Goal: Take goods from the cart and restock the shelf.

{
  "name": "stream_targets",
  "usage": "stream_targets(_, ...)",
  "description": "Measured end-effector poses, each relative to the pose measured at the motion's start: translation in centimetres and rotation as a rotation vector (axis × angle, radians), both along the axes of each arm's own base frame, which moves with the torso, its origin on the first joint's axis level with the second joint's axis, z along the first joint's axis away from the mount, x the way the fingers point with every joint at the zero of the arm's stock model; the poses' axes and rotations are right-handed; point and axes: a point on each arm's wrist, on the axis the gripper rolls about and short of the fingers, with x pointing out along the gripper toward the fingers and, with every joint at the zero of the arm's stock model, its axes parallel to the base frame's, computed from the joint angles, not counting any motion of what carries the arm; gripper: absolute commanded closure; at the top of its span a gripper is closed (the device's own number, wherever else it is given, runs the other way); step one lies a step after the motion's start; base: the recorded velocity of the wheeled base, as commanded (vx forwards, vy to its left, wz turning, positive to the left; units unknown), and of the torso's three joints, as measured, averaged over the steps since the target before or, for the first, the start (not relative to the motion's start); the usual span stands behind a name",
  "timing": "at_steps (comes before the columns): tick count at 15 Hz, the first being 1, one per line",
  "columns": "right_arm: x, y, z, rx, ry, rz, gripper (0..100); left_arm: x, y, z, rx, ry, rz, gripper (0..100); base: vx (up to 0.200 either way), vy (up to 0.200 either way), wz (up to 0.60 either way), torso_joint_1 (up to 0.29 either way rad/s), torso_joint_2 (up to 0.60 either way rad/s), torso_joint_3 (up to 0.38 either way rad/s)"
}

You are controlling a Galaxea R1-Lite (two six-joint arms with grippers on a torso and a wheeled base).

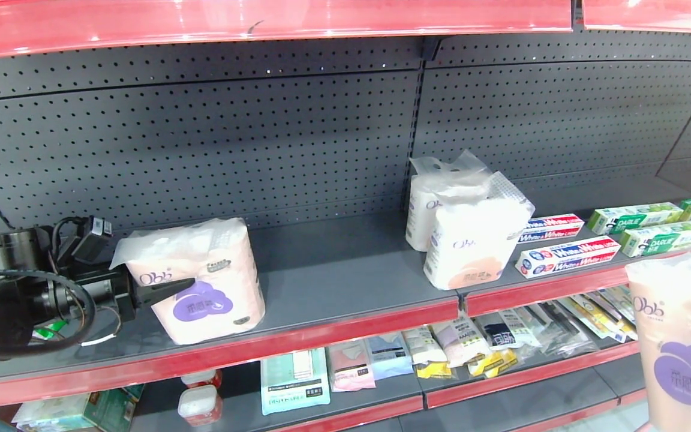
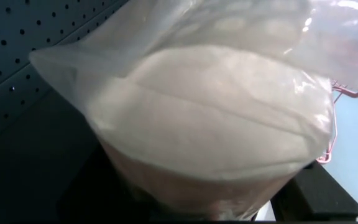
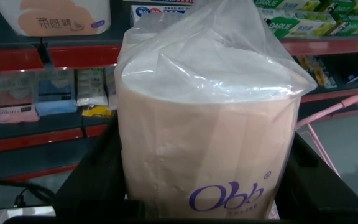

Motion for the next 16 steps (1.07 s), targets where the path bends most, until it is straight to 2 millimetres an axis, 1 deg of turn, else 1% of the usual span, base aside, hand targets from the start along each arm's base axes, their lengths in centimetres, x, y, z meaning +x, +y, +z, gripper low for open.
stream_targets(3, 0.03, 0.00, -0.04, 0.000, 0.003, 0.000, 100, -0.06, -0.02, -0.20, 0.019, -0.024, -0.007, 100, 0.000, 0.000, 0.00, 0.000, 0.00, 0.000)
stream_targets(7, 0.08, -0.01, 0.01, 0.001, 0.002, 0.000, 100, -0.48, -0.30, -0.61, 0.010, -0.014, -0.028, 100, 0.000, 0.000, 0.00, 0.000, 0.00, 0.000)
stream_targets(16, -0.01, 0.00, -0.03, 0.001, 0.001, 0.000, 100, -0.44, -0.44, -0.57, 0.015, -0.023, -0.028, 100, 0.000, 0.000, 0.00, 0.000, 0.00, 0.000)
